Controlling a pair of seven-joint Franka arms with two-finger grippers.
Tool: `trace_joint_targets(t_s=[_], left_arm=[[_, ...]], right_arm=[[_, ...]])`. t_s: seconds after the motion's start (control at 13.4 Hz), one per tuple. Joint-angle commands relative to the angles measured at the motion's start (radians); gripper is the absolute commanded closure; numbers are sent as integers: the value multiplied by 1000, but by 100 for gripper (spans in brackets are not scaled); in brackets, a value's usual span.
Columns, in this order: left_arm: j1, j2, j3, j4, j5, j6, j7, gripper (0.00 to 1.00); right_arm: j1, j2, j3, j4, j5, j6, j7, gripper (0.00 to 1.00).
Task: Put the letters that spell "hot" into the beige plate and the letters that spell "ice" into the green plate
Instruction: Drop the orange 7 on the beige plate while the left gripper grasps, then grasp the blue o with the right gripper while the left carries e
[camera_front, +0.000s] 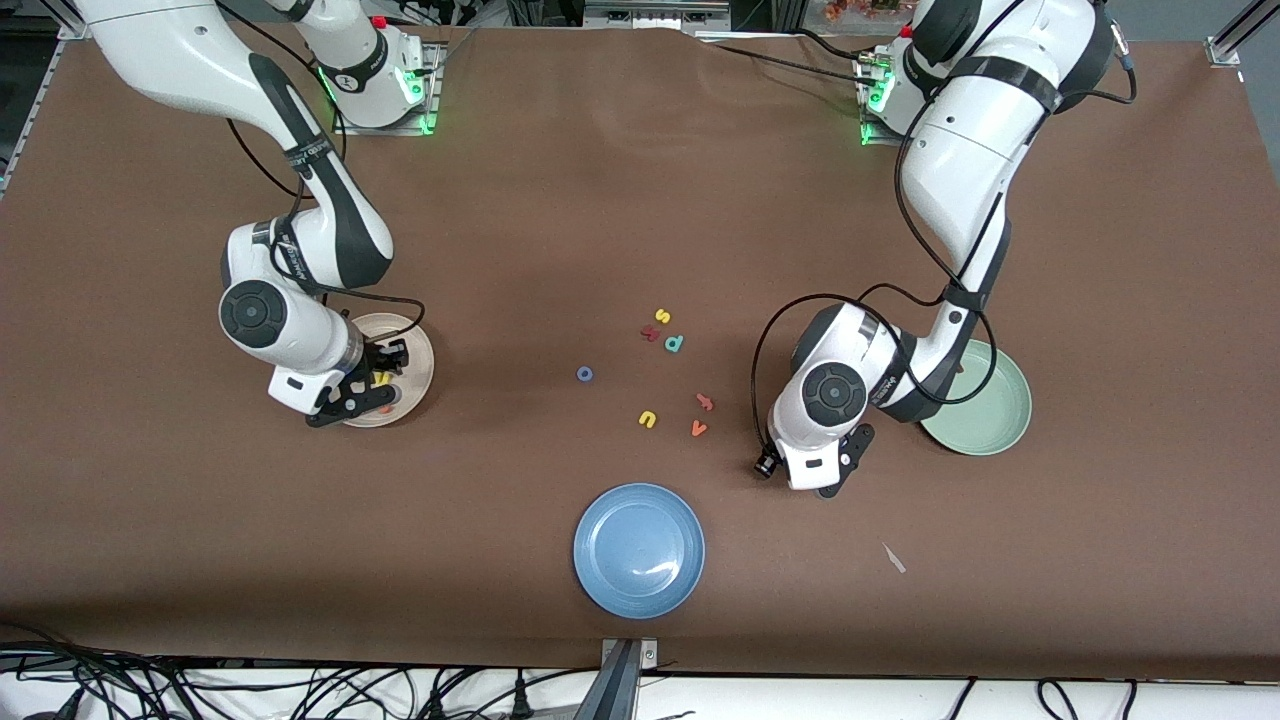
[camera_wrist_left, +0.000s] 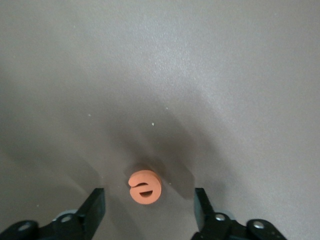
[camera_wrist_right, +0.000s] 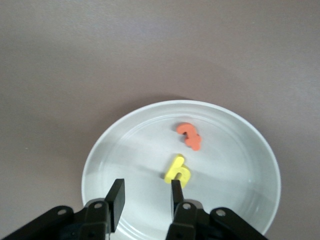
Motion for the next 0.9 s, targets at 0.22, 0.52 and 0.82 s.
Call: trace_joint_targets(t_s=[0.22, 0.52, 0.82], left_arm=[[1, 13, 7, 21, 6, 0, -9, 45], [0, 13, 7, 20, 6, 0, -12, 66], [6, 10, 7, 21, 3, 0, -3, 95]], right_arm=[[155, 8, 38, 0, 66, 86, 286, 57], [292, 112, 38, 108, 66, 170, 524, 66], [370, 195, 38, 225, 57, 186, 653, 66]])
